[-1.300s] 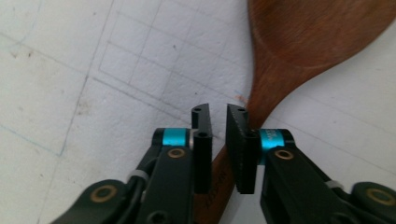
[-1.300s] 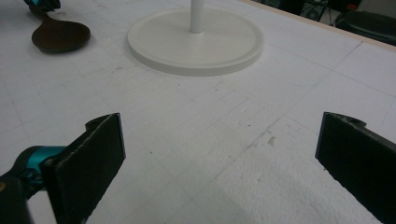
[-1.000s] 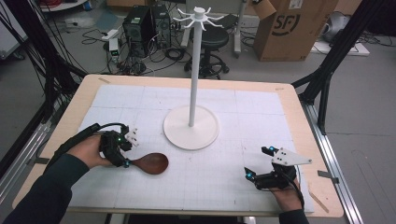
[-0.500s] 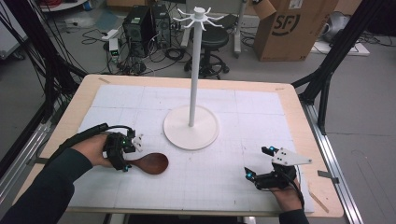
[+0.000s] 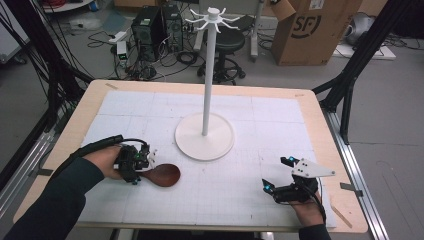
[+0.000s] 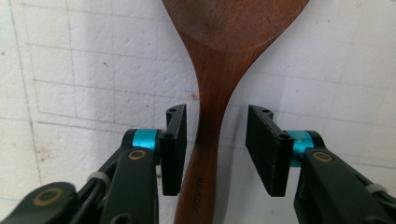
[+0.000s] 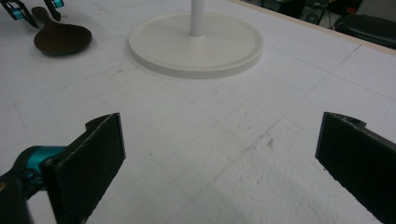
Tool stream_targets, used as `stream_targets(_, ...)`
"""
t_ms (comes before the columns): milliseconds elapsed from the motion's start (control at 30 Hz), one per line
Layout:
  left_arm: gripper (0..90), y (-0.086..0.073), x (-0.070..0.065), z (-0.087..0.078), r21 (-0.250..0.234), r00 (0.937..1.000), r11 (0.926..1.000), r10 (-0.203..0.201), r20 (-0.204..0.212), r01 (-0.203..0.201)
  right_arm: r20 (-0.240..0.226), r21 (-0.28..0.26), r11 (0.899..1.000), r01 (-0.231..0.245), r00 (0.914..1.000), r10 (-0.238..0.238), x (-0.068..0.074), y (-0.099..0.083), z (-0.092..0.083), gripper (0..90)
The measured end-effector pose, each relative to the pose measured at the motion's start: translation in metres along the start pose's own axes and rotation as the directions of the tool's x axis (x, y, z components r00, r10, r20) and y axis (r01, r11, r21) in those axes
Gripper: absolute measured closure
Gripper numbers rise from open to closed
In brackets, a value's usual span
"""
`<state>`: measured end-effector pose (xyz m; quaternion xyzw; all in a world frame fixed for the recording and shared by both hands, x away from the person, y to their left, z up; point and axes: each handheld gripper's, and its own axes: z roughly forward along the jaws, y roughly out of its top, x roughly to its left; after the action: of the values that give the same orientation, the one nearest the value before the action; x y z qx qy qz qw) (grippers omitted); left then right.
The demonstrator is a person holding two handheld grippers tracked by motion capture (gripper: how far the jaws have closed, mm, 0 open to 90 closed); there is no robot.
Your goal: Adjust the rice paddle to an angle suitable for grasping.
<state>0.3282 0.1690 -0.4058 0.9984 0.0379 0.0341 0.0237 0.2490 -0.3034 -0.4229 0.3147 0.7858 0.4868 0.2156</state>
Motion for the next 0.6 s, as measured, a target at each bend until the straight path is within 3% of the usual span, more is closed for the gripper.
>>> stream_targets(367, 69.1, 0.0041, 0.0024, 0.0065, 0.02, 0.9999, 0.9998, -0.002, 0.014, 0.002, -0.003, 0.004, 1.0, 0.002, 1.0, -0.002, 0.001, 0.0004, 0.0, 0.6)
stream_targets(600, 65.3, 0.0048, 0.0052, 0.0069, 0.03, 0.9989, 0.9986, -0.044, 0.016, 0.043, -0.005, 0.009, 1.0, 0.003, 1.0, -0.003, 0.0012, 0.0001, 0.001, 0.6)
